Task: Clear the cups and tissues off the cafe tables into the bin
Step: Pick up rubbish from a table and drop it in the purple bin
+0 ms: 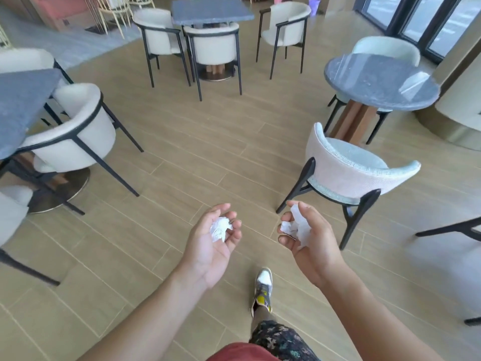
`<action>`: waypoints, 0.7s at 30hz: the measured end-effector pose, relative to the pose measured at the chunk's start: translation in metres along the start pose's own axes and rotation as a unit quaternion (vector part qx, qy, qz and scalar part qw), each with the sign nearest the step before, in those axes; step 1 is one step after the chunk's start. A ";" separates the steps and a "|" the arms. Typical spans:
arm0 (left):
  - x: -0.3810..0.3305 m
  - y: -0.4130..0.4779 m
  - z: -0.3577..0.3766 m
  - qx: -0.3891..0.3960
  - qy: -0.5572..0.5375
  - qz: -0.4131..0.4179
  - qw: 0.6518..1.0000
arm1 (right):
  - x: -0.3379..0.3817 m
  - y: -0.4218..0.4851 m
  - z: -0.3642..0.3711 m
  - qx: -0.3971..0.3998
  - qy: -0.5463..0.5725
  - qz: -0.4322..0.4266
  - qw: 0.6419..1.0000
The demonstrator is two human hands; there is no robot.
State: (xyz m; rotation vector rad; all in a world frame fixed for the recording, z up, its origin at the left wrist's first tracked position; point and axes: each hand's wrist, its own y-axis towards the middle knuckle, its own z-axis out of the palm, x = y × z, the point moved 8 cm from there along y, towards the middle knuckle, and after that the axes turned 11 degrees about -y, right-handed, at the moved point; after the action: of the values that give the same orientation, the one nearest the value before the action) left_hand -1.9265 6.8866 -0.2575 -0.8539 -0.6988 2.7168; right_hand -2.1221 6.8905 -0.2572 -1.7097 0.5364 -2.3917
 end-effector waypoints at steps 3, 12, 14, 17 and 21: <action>-0.013 0.067 0.026 -0.011 0.000 0.004 1.000 | 0.016 0.074 0.006 0.005 0.002 0.005 1.000; -0.064 0.251 0.146 -0.022 -0.012 0.009 1.000 | 0.134 0.290 0.027 0.023 -0.015 -0.005 1.000; -0.077 0.286 0.170 -0.023 -0.019 0.013 0.999 | 0.157 0.328 0.030 0.022 -0.015 -0.006 1.000; -0.096 0.337 0.203 -0.013 -0.040 0.017 0.999 | 0.184 0.382 0.032 0.020 -0.015 -0.013 1.000; -0.119 0.411 0.240 -0.005 -0.041 0.018 0.999 | 0.213 0.456 0.033 0.005 -0.006 -0.012 1.000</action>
State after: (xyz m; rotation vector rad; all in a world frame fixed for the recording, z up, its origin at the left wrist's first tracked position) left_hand -1.9927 6.4010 -0.2313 -0.7671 -0.7195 2.7959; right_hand -2.1999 6.3934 -0.2297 -1.7347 0.5047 -2.3960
